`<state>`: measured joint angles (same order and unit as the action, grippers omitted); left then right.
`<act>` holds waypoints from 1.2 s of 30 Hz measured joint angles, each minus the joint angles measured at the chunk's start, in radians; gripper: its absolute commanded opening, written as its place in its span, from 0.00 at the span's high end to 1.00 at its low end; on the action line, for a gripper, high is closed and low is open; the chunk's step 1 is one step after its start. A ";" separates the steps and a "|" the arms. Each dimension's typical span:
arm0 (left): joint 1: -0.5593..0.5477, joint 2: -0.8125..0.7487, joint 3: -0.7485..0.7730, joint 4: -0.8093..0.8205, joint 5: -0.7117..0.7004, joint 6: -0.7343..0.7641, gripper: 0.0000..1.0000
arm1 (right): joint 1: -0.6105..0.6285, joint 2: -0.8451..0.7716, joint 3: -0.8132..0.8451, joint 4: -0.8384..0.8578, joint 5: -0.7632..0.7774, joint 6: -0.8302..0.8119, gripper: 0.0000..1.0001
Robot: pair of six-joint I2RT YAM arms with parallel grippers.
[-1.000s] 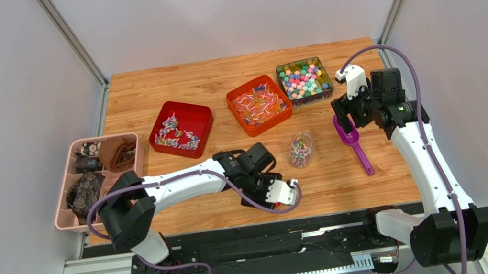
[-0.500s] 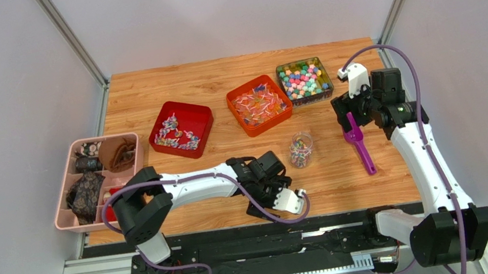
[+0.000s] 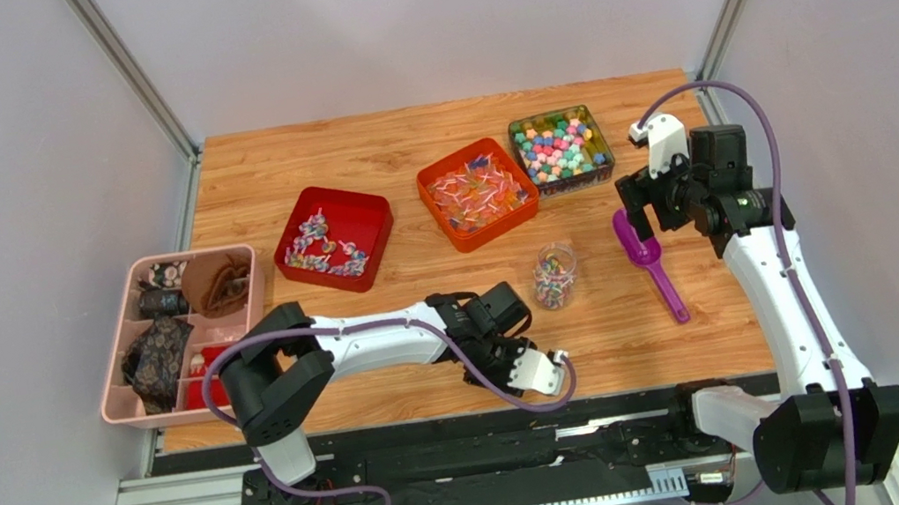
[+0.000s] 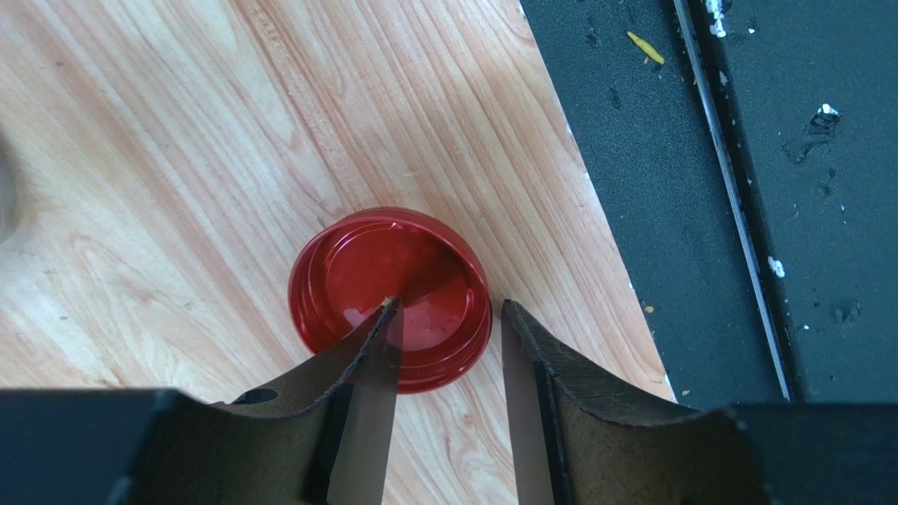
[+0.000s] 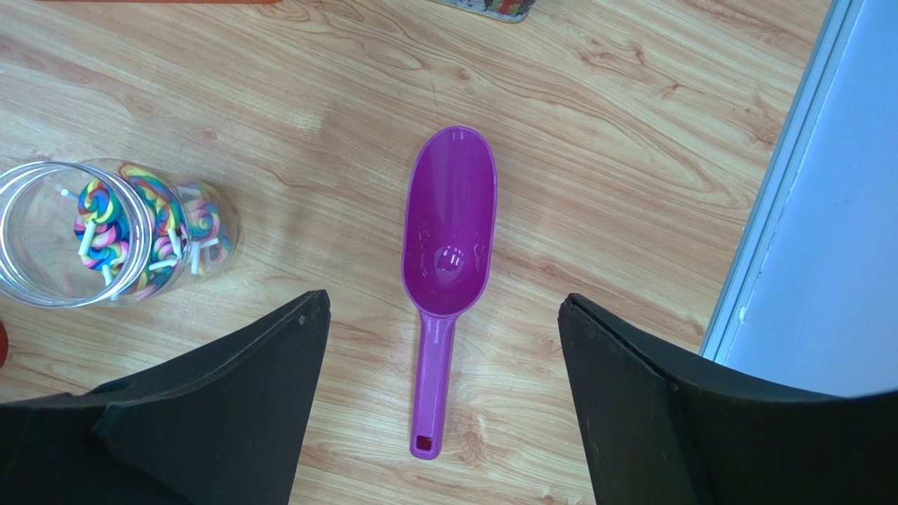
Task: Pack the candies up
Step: Pick up the bottle lid at the center of the board.
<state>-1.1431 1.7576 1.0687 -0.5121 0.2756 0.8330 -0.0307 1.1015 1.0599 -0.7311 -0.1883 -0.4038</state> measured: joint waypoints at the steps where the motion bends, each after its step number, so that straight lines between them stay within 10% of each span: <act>1: -0.002 0.004 0.000 0.002 -0.001 0.000 0.55 | -0.001 -0.001 0.000 0.000 0.000 0.000 0.16; 12: -0.014 0.010 0.000 0.005 -0.005 -0.008 1.00 | -0.003 -0.021 -0.001 0.011 0.000 0.001 0.17; 26: 0.014 0.003 0.122 -0.177 0.074 -0.005 1.00 | -0.003 -0.086 0.003 0.002 -0.073 -0.022 0.14; 36: 0.308 -0.019 0.564 -0.607 0.407 0.069 1.00 | 0.079 -0.116 0.163 -0.085 -0.212 -0.152 0.00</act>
<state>-0.8349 1.7386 1.6325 -1.1191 0.6823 0.9020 0.0479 0.9855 1.2228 -0.8162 -0.4004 -0.5560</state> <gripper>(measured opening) 0.008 0.998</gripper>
